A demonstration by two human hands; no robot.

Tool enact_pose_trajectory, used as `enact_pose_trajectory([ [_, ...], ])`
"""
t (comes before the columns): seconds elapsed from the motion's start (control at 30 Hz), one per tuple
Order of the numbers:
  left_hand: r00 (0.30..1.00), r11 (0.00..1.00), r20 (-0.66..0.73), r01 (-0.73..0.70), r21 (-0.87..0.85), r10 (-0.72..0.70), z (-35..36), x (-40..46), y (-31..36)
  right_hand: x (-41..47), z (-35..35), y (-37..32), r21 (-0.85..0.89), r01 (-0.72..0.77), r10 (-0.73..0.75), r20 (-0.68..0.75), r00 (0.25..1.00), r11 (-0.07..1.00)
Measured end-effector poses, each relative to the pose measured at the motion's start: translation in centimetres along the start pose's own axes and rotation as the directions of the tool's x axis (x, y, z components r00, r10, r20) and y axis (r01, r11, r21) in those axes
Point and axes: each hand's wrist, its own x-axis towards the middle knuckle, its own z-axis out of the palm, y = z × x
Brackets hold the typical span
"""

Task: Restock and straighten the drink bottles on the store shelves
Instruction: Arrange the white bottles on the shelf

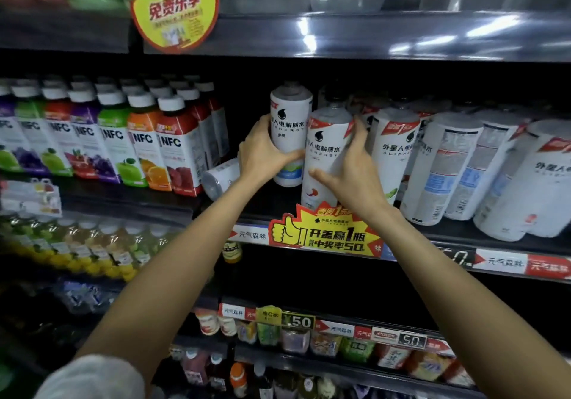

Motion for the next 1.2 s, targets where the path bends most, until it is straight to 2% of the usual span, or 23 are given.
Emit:
enact_pose_trajectory([
  [0.2,0.991,0.996,0.127,0.048,-0.074,-0.039,3.1,1.9,-0.5,0.3,0.1,-0.9,-0.304,-0.012,-0.012,-0.076,0.997,0.953],
  [0.3,0.986,0.985,0.157,0.074,-0.156,-0.049,4.0,2.0,-0.6,0.3,1.1,-0.3,-0.423,0.033,-0.072,-0.075,0.995,0.905],
  [0.43,0.972,0.967,0.232,0.077,-0.242,-0.019,4.4,2.7,-1.1,0.4,1.5,0.1,-0.496,0.037,-0.064,-0.037,0.997,0.867],
  [0.57,0.965,0.977,0.259,0.093,-0.190,-0.042,5.1,2.7,-1.2,0.1,1.3,0.1,-0.486,0.050,-0.079,-0.039,0.996,0.872],
  [0.67,0.956,0.976,0.271,0.160,-0.151,-0.115,4.9,2.4,-0.5,-0.5,0.4,0.2,-0.368,0.116,-0.126,-0.003,0.992,0.922],
  [0.77,0.950,0.943,0.250,0.247,-0.223,-0.189,2.9,1.0,0.3,-1.3,-0.8,0.1,-0.251,0.162,-0.162,0.018,0.987,0.954],
  [0.83,0.956,0.927,0.218,0.255,-0.273,-0.199,0.8,-1.0,1.1,-2.2,-1.5,-0.2,-0.202,0.206,-0.208,0.010,0.978,0.958],
  [0.93,0.984,0.949,0.126,0.156,-0.275,-0.125,-2.2,-5.0,2.7,-4.1,-2.5,-0.1,-0.237,0.350,-0.365,-0.018,0.931,0.906],
  [1.03,0.993,0.987,-0.013,-0.119,-0.109,0.119,-4.8,-10.1,4.3,-6.5,-3.5,0.8,-0.318,0.470,-0.507,-0.038,0.861,0.823],
  [1.13,0.914,0.912,-0.077,-0.384,0.145,0.398,-5.9,-15.0,5.2,-9.8,-4.7,2.2,-0.326,0.584,-0.604,0.049,0.796,0.743],
  [1.2,0.852,0.835,-0.041,-0.500,0.231,0.522,-5.4,-18.2,4.6,-12.2,-5.2,3.5,-0.287,0.644,-0.632,0.147,0.761,0.709],
])
